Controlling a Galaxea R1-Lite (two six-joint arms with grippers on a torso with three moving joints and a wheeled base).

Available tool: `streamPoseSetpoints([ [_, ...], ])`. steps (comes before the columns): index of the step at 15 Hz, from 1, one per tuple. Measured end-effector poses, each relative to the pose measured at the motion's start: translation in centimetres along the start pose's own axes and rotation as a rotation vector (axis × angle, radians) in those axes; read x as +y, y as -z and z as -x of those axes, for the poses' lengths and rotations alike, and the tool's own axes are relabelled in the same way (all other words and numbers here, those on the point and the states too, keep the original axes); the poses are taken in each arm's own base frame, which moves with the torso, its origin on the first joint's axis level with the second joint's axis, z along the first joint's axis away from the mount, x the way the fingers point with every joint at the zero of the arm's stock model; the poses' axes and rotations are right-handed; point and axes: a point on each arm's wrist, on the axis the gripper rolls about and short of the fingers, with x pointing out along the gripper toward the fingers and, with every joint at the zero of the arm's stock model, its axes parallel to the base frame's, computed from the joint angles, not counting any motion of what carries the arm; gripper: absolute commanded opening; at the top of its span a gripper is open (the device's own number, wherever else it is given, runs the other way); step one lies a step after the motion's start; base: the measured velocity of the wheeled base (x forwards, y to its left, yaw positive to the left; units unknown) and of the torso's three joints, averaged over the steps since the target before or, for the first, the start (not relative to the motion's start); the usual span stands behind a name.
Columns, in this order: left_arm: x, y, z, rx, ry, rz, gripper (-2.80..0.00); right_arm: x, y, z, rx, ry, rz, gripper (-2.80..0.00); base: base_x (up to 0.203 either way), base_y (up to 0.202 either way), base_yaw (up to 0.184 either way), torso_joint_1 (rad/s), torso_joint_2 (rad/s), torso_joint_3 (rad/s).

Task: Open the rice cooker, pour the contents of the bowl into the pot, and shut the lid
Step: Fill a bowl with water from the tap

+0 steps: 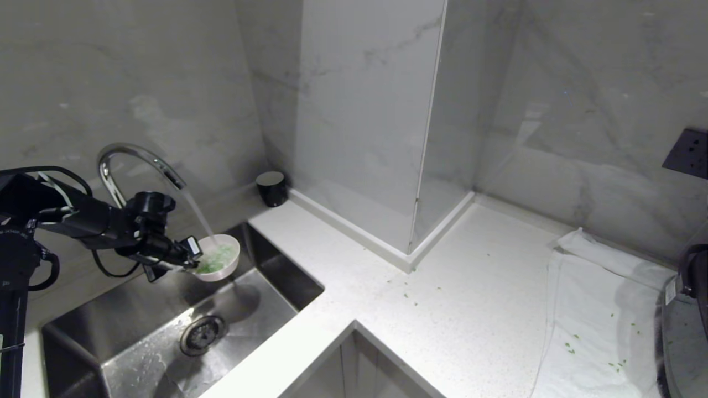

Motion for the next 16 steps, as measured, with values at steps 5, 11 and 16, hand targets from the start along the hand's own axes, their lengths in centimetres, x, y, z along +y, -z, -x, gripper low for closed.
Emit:
streamPoseSetpoints([
  [5,0.05,0.01,-0.07,0.001,-0.002,0.003,-2.80,0.00,0.00,0.00,0.000,0.000,0.000,-2.80,0.000,0.000,0.000,0.000,0.00,0.000],
  [11,0.11,0.13,-0.10,0.006,-0.004,0.004,-2.80,0.00,0.00,0.00,0.000,0.000,0.000,-2.80,0.000,0.000,0.000,0.000,0.00,0.000],
  [16,0.14,0.20,-0.07,0.009,-0.004,0.004,-2.80,0.00,0.00,0.00,0.000,0.000,0.000,-2.80,0.000,0.000,0.000,0.000,0.00,0.000],
])
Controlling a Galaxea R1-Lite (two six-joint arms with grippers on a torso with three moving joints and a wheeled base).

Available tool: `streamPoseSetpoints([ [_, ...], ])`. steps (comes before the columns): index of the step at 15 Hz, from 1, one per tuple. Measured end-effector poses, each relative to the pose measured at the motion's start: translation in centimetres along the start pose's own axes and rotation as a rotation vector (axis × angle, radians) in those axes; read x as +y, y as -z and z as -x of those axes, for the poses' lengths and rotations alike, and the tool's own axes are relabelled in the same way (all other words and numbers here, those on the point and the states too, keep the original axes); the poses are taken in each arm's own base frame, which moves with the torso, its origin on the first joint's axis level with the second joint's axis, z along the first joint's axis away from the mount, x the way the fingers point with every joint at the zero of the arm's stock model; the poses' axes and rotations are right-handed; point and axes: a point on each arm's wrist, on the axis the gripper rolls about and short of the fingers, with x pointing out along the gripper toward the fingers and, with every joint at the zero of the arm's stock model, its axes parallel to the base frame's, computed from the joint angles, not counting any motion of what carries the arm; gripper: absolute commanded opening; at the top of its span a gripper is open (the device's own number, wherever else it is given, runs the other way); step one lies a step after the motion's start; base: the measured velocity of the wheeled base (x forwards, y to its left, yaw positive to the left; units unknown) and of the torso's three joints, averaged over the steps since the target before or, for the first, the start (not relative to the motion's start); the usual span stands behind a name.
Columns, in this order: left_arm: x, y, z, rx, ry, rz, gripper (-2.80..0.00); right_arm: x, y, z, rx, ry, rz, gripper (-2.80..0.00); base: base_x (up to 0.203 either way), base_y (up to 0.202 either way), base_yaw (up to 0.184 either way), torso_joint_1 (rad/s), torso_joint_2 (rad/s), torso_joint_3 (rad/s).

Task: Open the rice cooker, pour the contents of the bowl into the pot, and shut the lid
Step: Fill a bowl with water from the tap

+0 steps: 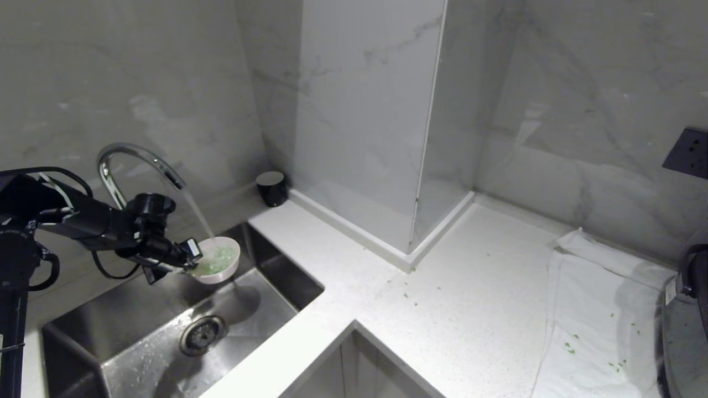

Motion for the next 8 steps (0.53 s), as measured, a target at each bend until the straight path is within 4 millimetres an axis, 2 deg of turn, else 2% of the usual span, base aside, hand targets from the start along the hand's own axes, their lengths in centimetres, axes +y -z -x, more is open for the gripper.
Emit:
streamPoseSetpoints([
  [8,-0.6,1.1,0.2,0.030,0.005,-0.016,-2.80,0.0,0.0,0.0,0.000,0.001,0.000,-2.80,0.000,0.000,0.000,0.000,0.00,0.000],
])
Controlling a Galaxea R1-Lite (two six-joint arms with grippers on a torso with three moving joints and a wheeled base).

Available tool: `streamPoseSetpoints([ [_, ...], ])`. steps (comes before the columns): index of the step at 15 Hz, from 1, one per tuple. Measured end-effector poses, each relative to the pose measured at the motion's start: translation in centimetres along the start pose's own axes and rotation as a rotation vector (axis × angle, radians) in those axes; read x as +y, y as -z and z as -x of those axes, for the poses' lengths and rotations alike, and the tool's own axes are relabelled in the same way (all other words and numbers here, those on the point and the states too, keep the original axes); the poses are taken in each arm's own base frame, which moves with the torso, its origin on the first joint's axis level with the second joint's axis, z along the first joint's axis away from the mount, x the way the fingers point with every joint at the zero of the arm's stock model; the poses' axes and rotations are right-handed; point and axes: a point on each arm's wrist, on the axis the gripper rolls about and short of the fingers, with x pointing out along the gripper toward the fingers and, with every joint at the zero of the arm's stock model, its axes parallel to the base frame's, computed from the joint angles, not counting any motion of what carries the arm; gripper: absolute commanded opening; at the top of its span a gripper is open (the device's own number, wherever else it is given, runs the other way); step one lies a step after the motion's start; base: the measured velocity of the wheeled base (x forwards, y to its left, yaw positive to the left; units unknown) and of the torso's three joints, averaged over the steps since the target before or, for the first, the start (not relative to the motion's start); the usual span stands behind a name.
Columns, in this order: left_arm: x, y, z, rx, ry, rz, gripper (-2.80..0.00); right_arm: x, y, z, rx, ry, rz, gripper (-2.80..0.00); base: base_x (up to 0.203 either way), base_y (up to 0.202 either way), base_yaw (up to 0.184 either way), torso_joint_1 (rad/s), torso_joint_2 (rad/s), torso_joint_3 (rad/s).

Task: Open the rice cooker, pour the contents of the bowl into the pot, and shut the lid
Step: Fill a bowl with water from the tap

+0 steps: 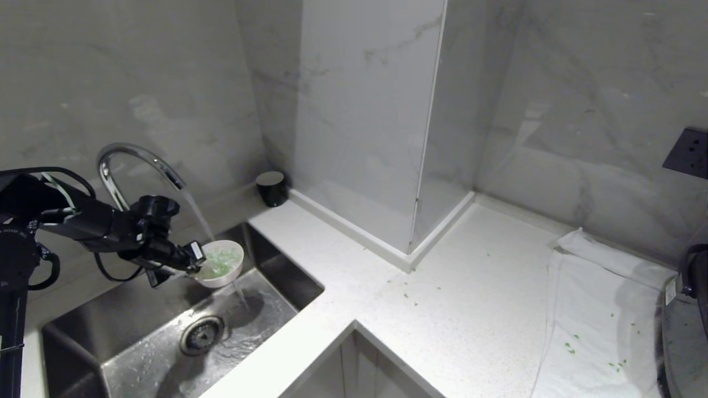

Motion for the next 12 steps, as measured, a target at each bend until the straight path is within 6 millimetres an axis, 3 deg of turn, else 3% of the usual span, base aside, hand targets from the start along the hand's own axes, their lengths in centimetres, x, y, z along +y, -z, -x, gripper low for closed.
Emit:
streamPoseSetpoints([
  [5,-2.5,1.5,0.9,0.017,0.032,-0.039,-2.80,0.0,0.0,0.0,0.000,0.000,0.000,-2.80,0.000,0.000,0.000,0.000,0.00,0.000],
  [12,-7.7,5.0,2.7,0.084,0.082,-0.110,-2.80,0.0,0.0,0.0,0.000,0.000,0.000,-2.80,0.000,0.000,0.000,0.000,0.00,0.000],
])
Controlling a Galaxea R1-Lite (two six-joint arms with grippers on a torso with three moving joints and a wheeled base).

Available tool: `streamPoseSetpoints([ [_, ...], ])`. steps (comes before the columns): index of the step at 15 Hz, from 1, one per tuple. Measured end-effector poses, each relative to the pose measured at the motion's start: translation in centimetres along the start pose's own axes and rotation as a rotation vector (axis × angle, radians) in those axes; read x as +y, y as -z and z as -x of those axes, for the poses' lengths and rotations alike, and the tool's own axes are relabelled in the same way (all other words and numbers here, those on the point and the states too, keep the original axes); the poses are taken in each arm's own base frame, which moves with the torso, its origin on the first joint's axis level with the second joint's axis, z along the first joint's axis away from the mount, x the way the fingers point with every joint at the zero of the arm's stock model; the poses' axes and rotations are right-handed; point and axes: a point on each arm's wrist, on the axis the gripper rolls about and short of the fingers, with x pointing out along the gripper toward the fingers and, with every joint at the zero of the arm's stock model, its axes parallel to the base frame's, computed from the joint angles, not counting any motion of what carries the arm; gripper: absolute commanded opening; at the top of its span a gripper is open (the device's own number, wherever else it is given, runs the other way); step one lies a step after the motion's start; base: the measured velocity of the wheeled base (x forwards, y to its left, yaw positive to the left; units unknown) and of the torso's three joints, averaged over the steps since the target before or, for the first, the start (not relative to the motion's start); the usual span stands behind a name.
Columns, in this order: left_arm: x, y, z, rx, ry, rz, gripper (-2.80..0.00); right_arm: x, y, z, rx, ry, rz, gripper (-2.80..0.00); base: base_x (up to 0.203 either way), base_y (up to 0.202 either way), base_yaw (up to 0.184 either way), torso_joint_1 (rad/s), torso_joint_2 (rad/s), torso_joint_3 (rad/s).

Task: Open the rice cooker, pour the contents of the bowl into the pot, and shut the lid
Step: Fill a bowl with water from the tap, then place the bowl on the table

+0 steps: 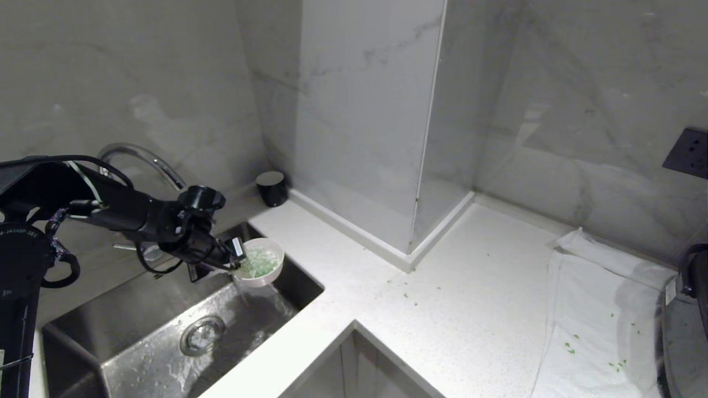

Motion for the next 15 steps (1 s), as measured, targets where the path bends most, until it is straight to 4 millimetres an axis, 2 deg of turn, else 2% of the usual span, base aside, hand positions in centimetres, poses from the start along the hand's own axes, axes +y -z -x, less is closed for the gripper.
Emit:
streamPoseSetpoints([
  [9,-5.8,3.1,1.4,0.092,0.032,-0.084,-2.80,0.0,0.0,0.0,0.000,0.000,0.000,-2.80,0.000,0.000,0.000,0.000,0.00,0.000],
  [15,-8.7,4.8,0.8,0.109,0.059,-0.099,-2.80,0.0,0.0,0.0,0.000,0.000,0.000,-2.80,0.000,0.000,0.000,0.000,0.00,0.000],
])
